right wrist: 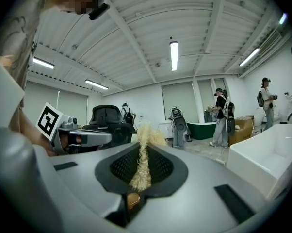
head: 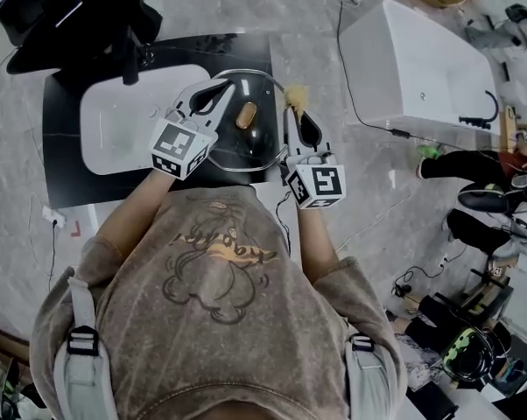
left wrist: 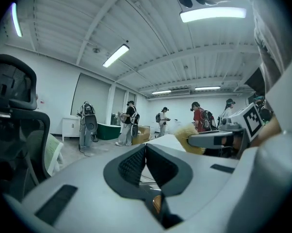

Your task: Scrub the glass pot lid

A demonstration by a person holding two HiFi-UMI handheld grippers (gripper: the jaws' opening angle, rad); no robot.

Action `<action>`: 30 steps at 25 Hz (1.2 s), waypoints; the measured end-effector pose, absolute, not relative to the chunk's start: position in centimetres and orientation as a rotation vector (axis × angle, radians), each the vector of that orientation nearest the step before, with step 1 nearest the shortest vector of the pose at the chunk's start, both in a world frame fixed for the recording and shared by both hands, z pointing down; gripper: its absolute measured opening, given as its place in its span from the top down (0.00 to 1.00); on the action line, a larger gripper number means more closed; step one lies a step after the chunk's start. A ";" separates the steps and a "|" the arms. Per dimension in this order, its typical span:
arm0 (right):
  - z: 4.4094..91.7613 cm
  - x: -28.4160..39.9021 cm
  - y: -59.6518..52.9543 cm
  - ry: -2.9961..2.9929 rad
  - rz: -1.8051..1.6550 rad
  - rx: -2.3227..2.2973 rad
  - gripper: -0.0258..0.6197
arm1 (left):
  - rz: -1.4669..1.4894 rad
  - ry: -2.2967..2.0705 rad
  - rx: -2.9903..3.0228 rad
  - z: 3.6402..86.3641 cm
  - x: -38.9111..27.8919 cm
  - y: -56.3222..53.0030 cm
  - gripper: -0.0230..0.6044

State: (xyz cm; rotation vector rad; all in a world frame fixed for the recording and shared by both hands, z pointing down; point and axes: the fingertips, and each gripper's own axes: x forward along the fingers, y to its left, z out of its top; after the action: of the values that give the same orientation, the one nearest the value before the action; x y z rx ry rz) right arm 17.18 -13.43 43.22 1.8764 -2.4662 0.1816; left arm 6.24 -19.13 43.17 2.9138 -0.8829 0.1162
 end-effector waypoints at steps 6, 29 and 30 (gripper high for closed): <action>43.6 17.8 -13.5 -2.440 0.202 1.924 0.89 | 0.122 -0.930 2.919 43.2 6.0 -19.5 0.94; 42.8 18.3 -13.6 -2.338 0.183 2.034 0.89 | 0.157 -0.960 2.886 43.5 5.5 -19.2 0.93; 42.9 18.3 -13.6 -2.337 0.185 2.032 0.89 | 0.157 -0.959 2.885 43.5 5.5 -19.1 0.93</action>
State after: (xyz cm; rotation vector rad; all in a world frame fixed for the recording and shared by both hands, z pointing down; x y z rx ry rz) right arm 18.26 -13.61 42.85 2.0323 -2.3365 0.1846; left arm 5.49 -19.13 43.49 2.8852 -0.9594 0.1574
